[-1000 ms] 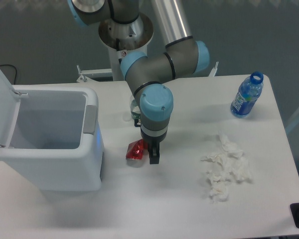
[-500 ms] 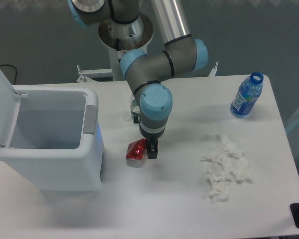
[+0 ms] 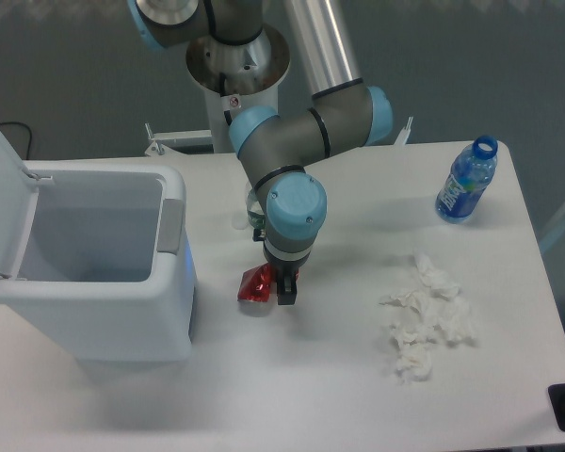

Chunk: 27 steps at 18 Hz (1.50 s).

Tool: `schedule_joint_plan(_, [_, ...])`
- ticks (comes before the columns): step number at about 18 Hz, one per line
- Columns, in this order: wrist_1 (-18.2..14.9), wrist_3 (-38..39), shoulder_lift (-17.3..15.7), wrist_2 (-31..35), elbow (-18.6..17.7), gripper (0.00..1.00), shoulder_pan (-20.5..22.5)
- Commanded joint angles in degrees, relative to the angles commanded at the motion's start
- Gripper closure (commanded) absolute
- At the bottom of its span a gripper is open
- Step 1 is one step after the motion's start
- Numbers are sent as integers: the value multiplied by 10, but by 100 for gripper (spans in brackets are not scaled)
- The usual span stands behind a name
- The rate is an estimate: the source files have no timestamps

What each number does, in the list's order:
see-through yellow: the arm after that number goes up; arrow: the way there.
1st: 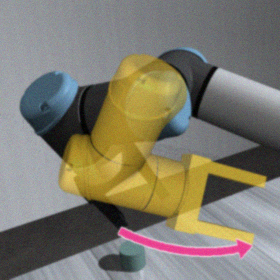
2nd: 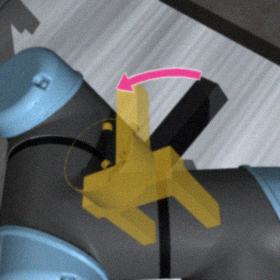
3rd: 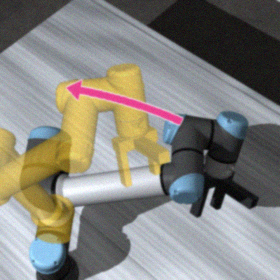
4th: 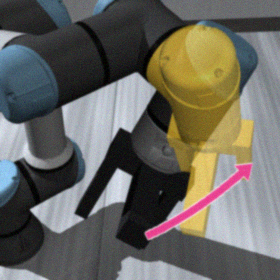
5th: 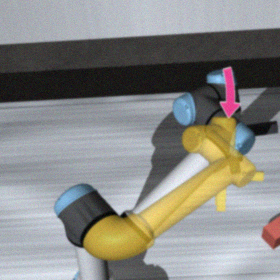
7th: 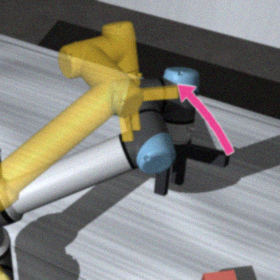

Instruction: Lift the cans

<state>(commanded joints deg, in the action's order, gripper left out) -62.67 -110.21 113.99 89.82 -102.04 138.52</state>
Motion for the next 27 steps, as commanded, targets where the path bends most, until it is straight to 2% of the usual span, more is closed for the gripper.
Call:
schedule_joint_plan(18, [1,0,20,27,3,0,1])
schedule_joint_plan(27, [0,4,24,27,9,21,0])
